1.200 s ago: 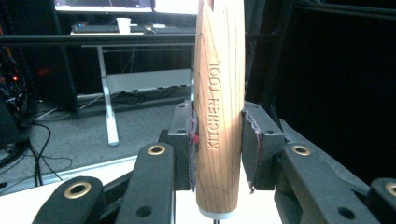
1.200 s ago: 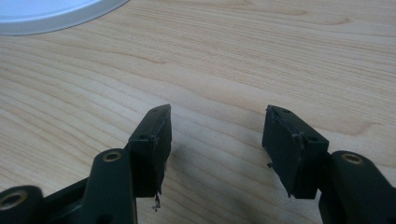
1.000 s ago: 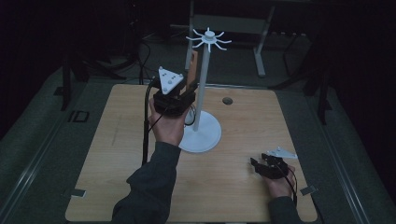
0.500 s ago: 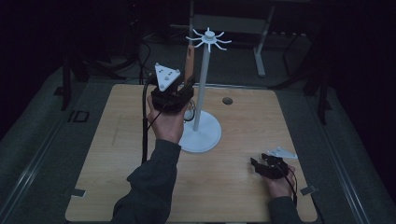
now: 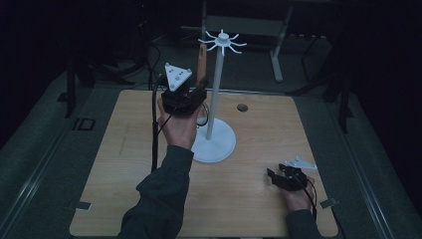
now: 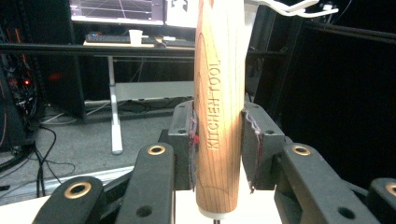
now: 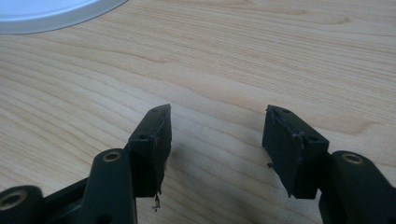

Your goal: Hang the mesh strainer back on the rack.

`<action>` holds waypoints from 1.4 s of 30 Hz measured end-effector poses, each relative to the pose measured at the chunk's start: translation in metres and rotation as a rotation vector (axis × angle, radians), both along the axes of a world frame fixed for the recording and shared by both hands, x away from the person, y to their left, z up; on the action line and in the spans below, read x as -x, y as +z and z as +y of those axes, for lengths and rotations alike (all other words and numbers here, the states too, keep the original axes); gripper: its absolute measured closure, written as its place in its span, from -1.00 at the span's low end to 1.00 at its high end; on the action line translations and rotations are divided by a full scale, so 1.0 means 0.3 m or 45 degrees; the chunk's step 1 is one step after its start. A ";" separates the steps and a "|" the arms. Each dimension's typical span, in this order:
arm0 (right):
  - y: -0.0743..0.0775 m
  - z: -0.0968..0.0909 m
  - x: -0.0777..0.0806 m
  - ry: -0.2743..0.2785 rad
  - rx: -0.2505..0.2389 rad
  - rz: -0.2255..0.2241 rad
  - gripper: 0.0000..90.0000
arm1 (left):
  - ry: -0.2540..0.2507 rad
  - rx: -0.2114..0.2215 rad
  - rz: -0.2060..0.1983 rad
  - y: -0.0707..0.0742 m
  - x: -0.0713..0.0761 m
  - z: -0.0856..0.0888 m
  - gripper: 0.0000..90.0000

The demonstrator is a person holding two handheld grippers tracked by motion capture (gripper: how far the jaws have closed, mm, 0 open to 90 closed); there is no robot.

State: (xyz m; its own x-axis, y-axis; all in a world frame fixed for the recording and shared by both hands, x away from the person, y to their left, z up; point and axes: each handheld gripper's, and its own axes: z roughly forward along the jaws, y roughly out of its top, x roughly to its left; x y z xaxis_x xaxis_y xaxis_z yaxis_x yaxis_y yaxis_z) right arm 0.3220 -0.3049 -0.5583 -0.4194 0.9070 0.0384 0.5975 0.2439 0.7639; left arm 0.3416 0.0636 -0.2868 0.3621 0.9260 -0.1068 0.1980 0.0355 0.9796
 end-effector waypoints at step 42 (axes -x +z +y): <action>0.000 -0.001 0.000 0.001 -0.001 0.002 -0.08 | -0.054 -0.039 0.040 -0.011 -0.072 -0.037 0.51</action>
